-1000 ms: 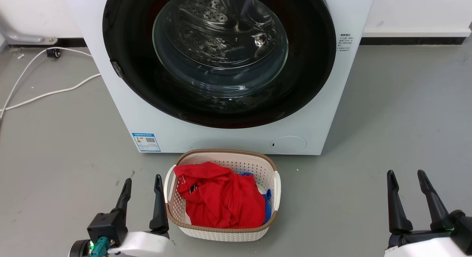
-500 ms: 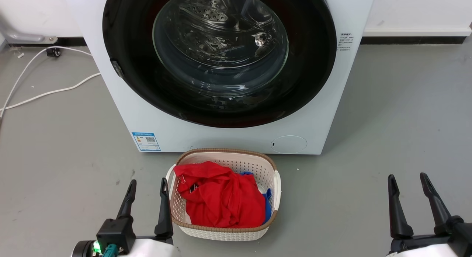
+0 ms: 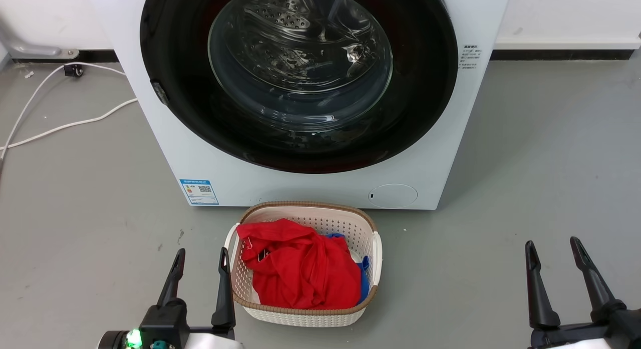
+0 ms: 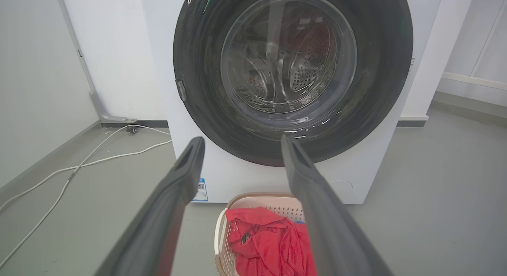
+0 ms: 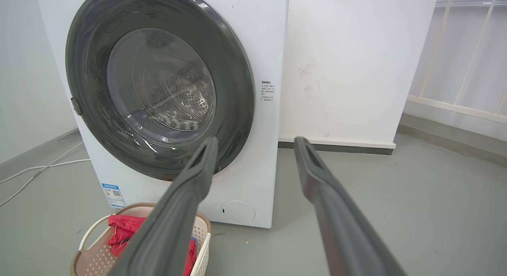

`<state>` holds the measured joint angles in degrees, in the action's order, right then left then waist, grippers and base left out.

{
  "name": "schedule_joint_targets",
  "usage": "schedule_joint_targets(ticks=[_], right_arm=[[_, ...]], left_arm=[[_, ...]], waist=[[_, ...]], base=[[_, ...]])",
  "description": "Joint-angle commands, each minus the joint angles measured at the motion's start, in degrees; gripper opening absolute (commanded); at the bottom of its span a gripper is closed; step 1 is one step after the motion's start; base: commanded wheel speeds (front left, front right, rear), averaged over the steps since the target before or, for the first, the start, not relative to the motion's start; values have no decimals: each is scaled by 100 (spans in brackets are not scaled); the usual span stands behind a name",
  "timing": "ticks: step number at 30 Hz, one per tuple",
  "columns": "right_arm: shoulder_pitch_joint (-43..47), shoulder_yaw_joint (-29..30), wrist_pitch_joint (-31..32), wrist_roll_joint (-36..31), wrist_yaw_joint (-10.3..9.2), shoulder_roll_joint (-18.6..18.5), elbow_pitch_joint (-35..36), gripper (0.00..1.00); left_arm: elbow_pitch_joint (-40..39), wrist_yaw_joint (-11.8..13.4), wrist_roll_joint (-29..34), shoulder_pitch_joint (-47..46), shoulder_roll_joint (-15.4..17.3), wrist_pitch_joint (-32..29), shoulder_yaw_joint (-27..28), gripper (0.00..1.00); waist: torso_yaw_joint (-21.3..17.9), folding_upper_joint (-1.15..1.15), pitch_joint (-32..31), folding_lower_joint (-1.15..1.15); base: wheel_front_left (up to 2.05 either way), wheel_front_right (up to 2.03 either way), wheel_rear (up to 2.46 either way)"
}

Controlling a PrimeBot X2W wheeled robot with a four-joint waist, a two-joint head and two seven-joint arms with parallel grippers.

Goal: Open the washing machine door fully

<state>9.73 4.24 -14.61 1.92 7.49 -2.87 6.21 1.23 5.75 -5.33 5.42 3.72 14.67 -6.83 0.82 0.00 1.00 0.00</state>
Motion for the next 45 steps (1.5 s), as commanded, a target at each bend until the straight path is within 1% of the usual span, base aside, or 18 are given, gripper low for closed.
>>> schedule_joint_targets(ticks=[1,3,18,29,31,32,34,38,40,45], right_arm=[[79,10,-56,-97,0,-1,35,100],[90,21,-71,-122,0,-1,26,100],[106,-18,-60,191,0,-1,-129,100],[112,-66,-60,250,0,-1,-211,100],[67,-50,-60,360,0,-1,-192,100],[39,-12,-60,543,0,-2,-187,100],[17,4,-60,1127,0,1,-254,100],[-28,-40,-60,2485,0,0,-337,100],[-14,-57,-60,3277,0,-1,-403,100],[-40,-261,-60,4819,0,-3,-479,100]], left_arm=[[3,-11,136,59,-15,41,13,100],[14,-13,200,69,-28,68,29,100],[82,-113,58,103,-82,56,177,100],[153,-52,20,105,-84,56,138,100],[154,-41,14,109,-83,56,133,100],[155,-34,12,112,-83,57,132,100],[155,-31,8,122,-84,56,128,100],[162,-15,10,127,-84,56,121,100],[167,-13,12,136,-83,56,125,100],[168,-12,5,142,-84,56,136,100]], waist=[[2,0,5,0],[5,0,9,0],[8,0,9,0],[15,0,4,0],[16,0,0,0],[14,0,-2,0],[11,0,-10,0],[6,0,-27,0],[2,0,-35,0],[-7,0,-43,0]], base=[[0,0,0],[0,0,0],[0,0,0],[0,0,0],[0,0,0],[0,0,0],[0,0,0],[0,0,0],[0,0,0],[0,0,0]])
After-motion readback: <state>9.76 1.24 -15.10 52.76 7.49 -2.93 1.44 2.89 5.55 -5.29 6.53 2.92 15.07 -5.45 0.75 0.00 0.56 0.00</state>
